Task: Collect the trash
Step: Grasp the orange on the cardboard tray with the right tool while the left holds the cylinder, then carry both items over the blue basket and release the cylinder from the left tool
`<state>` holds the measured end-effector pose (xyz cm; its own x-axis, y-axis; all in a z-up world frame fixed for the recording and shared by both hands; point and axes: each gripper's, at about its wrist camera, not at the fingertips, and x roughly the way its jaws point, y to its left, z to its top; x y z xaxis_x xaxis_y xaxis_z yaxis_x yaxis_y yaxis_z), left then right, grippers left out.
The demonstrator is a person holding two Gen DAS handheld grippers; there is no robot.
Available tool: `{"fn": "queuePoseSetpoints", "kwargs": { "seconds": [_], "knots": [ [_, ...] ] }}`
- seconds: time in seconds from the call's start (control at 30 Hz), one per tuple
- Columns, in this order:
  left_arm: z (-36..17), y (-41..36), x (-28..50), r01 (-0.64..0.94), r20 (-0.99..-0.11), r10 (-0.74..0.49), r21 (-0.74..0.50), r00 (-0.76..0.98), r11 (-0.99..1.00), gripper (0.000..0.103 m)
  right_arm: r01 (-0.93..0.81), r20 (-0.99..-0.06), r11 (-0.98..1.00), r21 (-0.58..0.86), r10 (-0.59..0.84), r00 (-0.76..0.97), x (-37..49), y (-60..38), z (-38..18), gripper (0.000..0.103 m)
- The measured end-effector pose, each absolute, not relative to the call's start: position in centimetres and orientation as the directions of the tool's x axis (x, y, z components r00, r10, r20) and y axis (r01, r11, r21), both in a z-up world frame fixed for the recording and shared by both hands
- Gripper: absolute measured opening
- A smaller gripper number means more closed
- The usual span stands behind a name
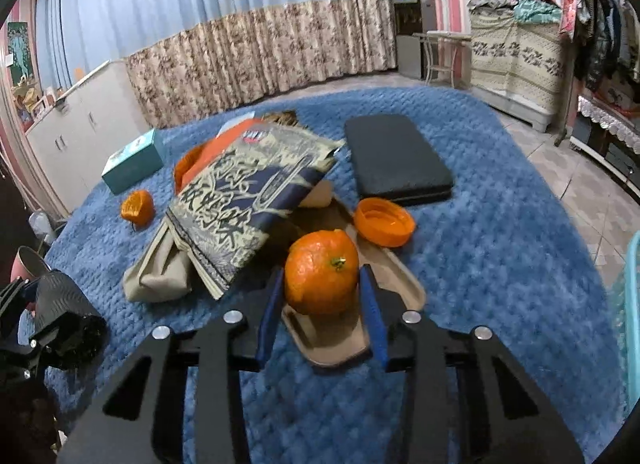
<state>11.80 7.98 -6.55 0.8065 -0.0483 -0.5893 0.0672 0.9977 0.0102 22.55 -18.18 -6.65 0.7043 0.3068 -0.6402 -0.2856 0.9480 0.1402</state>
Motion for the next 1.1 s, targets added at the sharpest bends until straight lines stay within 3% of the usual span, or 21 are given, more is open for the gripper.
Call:
{"fn": "queuePoseSetpoints", "kwargs": {
  "seconds": [0.27, 0.5, 0.8, 1.1],
  "knots": [
    [-1.8, 3.7, 13.3, 0.088, -0.515, -0.069, 0.012, 0.854, 0.996, 0.078, -0.141, -0.528, 0.988, 0.06, 0.151, 0.835, 19.0, -24.4, -1.0, 0.037],
    [1.6, -5.4, 14.3, 0.21, -0.425, -0.173, 0.041, 0.888, 0.977, 0.079, 0.063, -0.427, 0.996, 0.067, -0.028, 0.904, 15.2, -33.3, 3.4, 0.037],
    [4.2, -16.2, 15.9, 0.362, -0.37, -0.324, 0.036, 0.871, 0.932, 0.079, 0.272, -0.423, 0.958, 0.085, -0.213, 0.881, 11.7, -42.7, 2.5, 0.037],
    [3.2, -24.4, 18.9, 0.464, -0.411, -0.424, -0.003, 0.807, 0.886, 0.079, 0.347, -0.422, 0.928, 0.134, -0.264, 0.868, 12.1, -48.0, 1.1, 0.037]
  ]
}}
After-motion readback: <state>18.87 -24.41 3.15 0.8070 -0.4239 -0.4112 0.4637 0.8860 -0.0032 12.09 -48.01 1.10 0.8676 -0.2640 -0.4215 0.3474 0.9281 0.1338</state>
